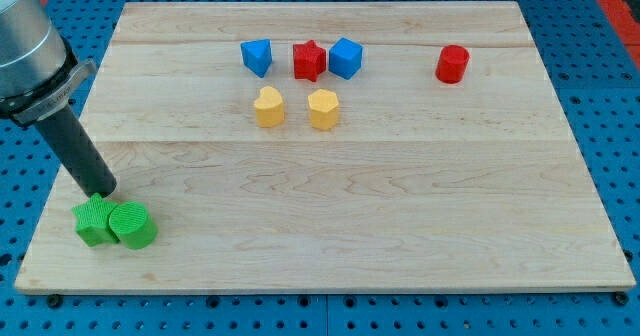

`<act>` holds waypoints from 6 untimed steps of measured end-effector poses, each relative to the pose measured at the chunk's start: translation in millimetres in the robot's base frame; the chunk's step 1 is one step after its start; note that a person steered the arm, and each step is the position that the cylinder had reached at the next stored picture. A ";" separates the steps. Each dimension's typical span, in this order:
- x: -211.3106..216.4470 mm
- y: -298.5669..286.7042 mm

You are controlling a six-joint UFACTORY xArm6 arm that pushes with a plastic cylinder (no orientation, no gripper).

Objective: Place the green star to the left of the green circle

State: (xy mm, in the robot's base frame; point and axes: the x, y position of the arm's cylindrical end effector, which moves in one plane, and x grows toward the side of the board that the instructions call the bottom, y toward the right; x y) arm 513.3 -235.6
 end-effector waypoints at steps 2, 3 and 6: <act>-1.3 0.0; -1.3 3.4; -0.5 3.4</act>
